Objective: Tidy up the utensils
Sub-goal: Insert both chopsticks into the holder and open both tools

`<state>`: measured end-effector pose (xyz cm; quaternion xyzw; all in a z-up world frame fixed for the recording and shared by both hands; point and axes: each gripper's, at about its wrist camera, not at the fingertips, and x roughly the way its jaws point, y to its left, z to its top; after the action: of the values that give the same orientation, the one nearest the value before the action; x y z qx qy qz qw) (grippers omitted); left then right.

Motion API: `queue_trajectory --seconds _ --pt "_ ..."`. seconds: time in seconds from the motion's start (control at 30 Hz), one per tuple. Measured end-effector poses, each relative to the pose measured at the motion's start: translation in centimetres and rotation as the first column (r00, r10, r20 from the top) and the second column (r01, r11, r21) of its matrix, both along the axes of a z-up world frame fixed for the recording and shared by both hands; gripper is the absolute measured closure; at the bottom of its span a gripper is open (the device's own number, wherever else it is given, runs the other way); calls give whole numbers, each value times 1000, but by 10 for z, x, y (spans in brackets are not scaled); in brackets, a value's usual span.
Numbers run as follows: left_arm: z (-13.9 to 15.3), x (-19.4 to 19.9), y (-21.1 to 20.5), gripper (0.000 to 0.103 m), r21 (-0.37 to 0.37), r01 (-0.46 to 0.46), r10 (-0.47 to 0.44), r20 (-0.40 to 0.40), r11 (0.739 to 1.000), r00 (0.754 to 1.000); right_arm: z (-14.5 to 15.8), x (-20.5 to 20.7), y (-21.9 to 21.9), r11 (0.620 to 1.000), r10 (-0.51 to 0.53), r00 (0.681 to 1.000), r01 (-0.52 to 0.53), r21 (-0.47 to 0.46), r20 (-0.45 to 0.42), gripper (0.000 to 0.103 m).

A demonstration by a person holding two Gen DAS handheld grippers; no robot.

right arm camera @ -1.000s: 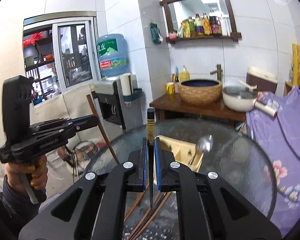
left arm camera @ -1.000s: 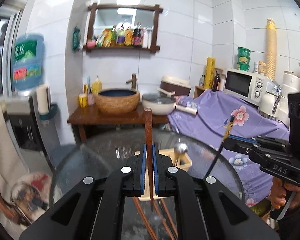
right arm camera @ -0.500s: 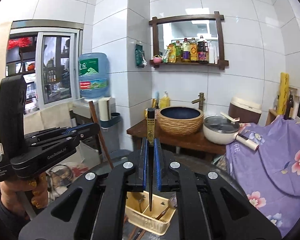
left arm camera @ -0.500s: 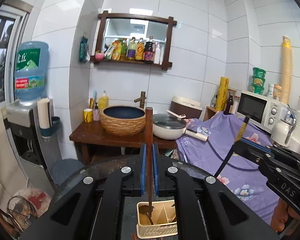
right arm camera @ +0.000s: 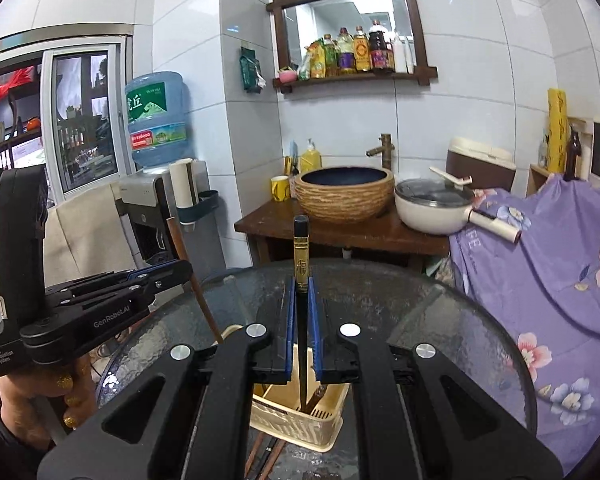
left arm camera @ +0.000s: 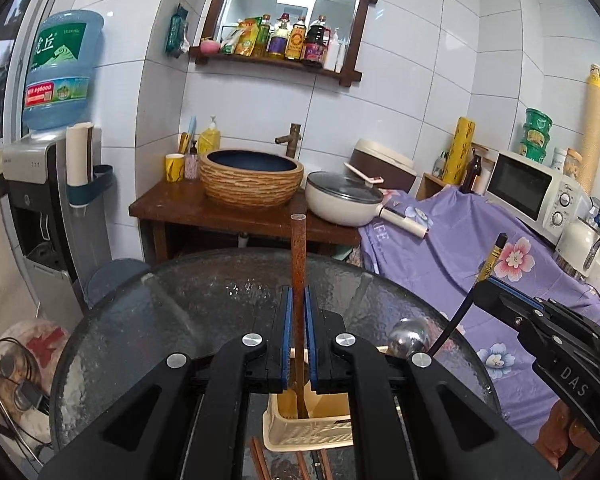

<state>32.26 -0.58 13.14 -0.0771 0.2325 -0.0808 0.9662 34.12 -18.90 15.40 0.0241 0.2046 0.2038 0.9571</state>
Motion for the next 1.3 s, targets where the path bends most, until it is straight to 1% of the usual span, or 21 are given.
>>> queue_trajectory --seconds 0.1,0.4,0.47,0.7,0.77,0.8,0.83,0.87,0.9,0.93,0.97,1.0,1.07,1.13,1.17,1.2,1.23,1.27,1.3 --pt "-9 3 0 97 3 4 -4 -21 1000 1000 -11 5 -3 1000 -9 999 10 16 -30 95" --pt "-31 11 -3 97 17 4 -2 -71 1000 997 -30 14 -11 998 -34 996 38 40 -86 95" --pt "-34 12 -3 97 18 4 -2 -79 1000 997 -32 13 -14 998 -45 996 48 40 -83 95" --pt "-36 11 -6 97 37 12 -9 -69 999 998 -32 13 -17 997 -58 995 61 39 -81 95" --pt "-37 11 -5 95 27 13 -11 -71 1000 997 -33 13 -19 996 -75 994 78 36 -79 95" --pt "-37 11 -4 93 20 15 -13 -76 1000 997 -33 13 -20 996 -83 994 86 32 -74 94" --pt "-37 11 -4 87 18 12 -11 -77 1000 997 -33 12 -20 996 -87 994 89 29 -67 91" --pt "-37 10 -3 81 16 10 -9 -73 1000 997 -34 12 -20 995 -91 994 93 26 -58 77" --pt "-37 9 -2 78 16 10 -9 -71 1000 997 -34 9 -22 995 -99 994 100 28 -45 67" --pt "-36 7 -1 71 14 11 -10 -65 1000 998 -34 8 -24 994 -104 994 105 36 -35 49" --pt "-36 6 -1 65 11 12 -12 -63 1000 998 -33 6 -25 993 -108 994 109 43 -24 47" --pt "-35 3 -1 56 2 17 -17 -58 1000 998 -33 4 -25 993 -113 994 113 37 -13 47" --pt "-35 -2 -1 33 -7 24 -25 -52 1000 998 -33 -1 -25 992 -120 993 120 29 6 47" --pt "-33 -12 -2 21 -6 23 -24 -35 1000 999 -34 -9 -26 992 -126 992 126 30 25 47" --pt "-34 -17 -1 16 0 23 -23 -25 1000 999 -34 -14 -27 991 -131 991 130 31 32 46" --pt "-34 -24 -1 14 13 19 -19 -16 1000 1000 -36 -20 -28 990 -140 989 139 30 41 42" --pt "-36 -30 0 8 25 14 -14 -12 1000 1000 -37 -24 -29 989 -147 988 145 29 46 38" --pt "-38 -34 1 6 34 7 -6 -12 999 1000 -40 -30 -30 988 -152 987 151 26 51 37" --pt "-42 -41 4 6 49 -9 10 -15 999 1000 -44 -38 -31 988 -152 987 151 19 54 37"
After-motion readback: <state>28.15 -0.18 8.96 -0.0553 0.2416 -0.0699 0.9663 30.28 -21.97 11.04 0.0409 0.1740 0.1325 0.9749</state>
